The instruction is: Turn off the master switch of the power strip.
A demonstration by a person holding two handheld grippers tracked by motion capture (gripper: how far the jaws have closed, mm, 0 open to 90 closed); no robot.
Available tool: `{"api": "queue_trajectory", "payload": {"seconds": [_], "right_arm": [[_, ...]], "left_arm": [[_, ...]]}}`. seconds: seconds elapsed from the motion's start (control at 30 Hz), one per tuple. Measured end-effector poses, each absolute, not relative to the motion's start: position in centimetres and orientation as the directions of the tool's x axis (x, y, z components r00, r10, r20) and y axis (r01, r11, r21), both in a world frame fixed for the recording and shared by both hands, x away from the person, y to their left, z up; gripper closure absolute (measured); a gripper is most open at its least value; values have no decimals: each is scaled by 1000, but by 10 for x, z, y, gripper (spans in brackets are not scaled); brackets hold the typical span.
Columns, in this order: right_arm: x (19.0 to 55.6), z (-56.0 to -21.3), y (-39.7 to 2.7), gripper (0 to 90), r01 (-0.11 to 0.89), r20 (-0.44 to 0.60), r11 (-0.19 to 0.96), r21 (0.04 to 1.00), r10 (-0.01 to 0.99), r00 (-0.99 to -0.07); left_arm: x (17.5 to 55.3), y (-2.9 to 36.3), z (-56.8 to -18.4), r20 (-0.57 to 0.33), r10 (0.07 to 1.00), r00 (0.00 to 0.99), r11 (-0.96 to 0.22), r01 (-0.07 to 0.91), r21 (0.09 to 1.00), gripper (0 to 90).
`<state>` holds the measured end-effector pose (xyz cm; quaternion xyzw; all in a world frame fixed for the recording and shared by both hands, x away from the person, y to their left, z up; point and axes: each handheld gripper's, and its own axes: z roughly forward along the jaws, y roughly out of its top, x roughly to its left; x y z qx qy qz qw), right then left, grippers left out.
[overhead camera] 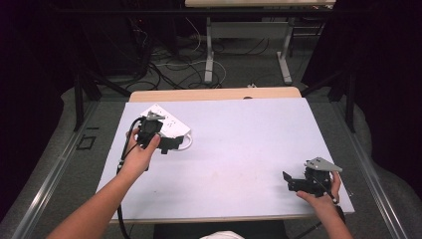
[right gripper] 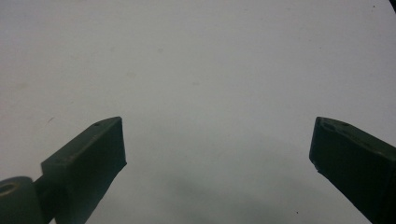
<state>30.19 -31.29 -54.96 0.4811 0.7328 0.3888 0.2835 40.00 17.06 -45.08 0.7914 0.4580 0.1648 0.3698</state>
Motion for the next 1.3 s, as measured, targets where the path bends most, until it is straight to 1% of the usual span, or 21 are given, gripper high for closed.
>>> {"api": "queue_trajectory", "payload": {"seconds": [0.1, 0.43, 0.63, 0.67, 0.8, 0.93, 1.1, 1.3], "right_arm": [[302, -549, -312, 30, 489, -32, 226, 842, 927, -374], [302, -549, -312, 30, 488, -33, 228, 843, 926, -375], [301, -548, -312, 30, 484, -43, 235, 843, 926, -374], [301, -548, -312, 30, 485, -44, 235, 842, 926, -374], [301, -548, -311, 30, 480, -45, 232, 846, 928, -369], [301, -548, -311, 30, 488, -37, 229, 842, 928, -371], [301, -548, -311, 30, 483, -44, 234, 844, 927, -373], [301, -548, -310, 30, 484, -36, 227, 845, 927, -372]], "left_arm": [[395, 172, -450, -70, 840, 538, -322, 599, 733, 5], [372, 174, -446, -112, 826, 552, -292, 589, 753, 6], [358, 181, -447, -97, 821, 562, -296, 565, 770, 6], [356, 182, -448, -106, 819, 564, -290, 567, 771, 6], [348, 187, -453, -122, 819, 561, -270, 564, 781, 6], [340, 193, -459, -119, 824, 553, -260, 557, 789, 8], [332, 202, -468, -153, 830, 536, -222, 570, 792, 9], [324, 213, -481, -174, 843, 509, -182, 574, 799, 10]]}}
